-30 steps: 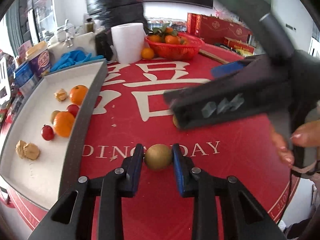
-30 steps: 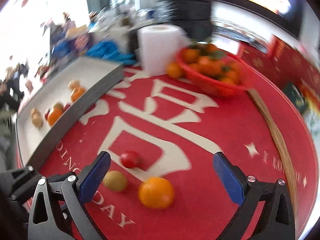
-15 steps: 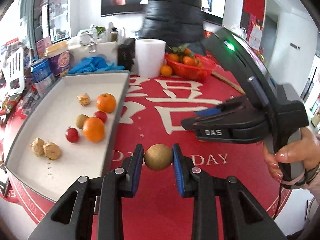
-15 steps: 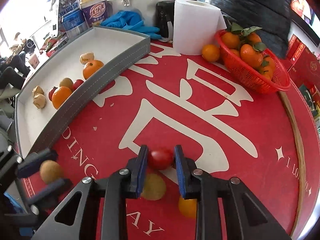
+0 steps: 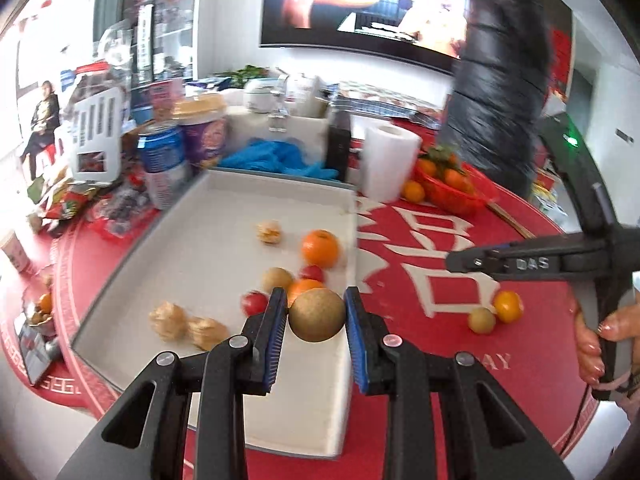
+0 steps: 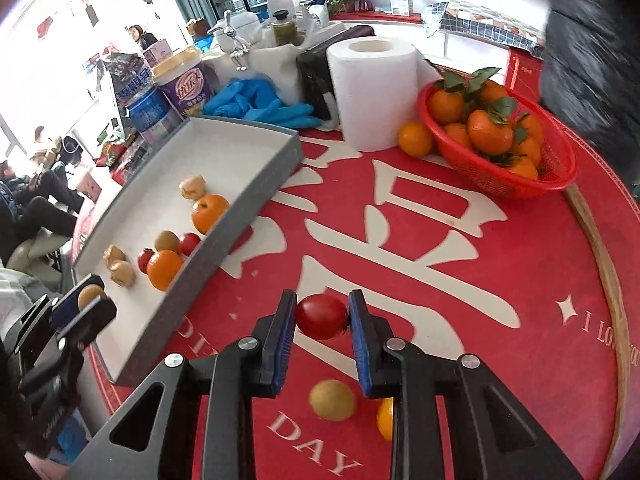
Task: Organize fruits
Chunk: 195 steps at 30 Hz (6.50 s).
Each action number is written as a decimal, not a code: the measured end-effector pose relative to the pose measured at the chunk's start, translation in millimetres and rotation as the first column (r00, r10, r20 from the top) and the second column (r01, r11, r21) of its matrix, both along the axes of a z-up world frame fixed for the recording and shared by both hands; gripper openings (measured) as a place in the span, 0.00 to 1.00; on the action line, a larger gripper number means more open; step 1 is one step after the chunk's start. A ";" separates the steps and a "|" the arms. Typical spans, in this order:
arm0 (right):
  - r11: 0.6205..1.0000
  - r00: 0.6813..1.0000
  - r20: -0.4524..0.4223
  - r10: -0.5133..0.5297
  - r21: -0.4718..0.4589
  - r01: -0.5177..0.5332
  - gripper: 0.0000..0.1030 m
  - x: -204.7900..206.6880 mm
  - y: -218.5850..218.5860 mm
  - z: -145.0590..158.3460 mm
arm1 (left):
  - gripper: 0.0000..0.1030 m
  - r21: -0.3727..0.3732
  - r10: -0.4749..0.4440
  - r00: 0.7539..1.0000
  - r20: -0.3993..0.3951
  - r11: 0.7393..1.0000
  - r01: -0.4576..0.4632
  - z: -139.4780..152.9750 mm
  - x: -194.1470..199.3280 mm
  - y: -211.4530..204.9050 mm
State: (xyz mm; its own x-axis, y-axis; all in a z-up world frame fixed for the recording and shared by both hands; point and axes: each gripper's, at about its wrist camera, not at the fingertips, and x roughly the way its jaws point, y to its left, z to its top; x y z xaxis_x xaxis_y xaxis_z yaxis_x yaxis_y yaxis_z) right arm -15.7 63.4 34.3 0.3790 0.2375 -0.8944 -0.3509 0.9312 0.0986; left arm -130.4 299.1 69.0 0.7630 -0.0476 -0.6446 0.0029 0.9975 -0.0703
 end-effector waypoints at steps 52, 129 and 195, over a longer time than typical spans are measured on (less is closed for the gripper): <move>0.996 0.999 0.042 0.022 0.082 -0.026 1.00 12.1 52.0 24.8 | 0.81 0.071 0.210 0.974 -0.090 0.976 -0.204 -16.4 29.3 44.6; 0.907 0.911 0.202 -0.359 -0.153 0.392 1.00 -60.4 -158.7 -33.5 | 1.00 0.065 -0.187 0.946 -0.263 0.975 0.211 -73.6 86.2 -152.8; 0.907 0.911 0.203 -0.359 -0.152 0.392 1.00 -61.4 -159.0 -33.2 | 1.00 0.032 -0.236 0.936 -0.259 0.967 0.253 -70.4 59.6 -150.2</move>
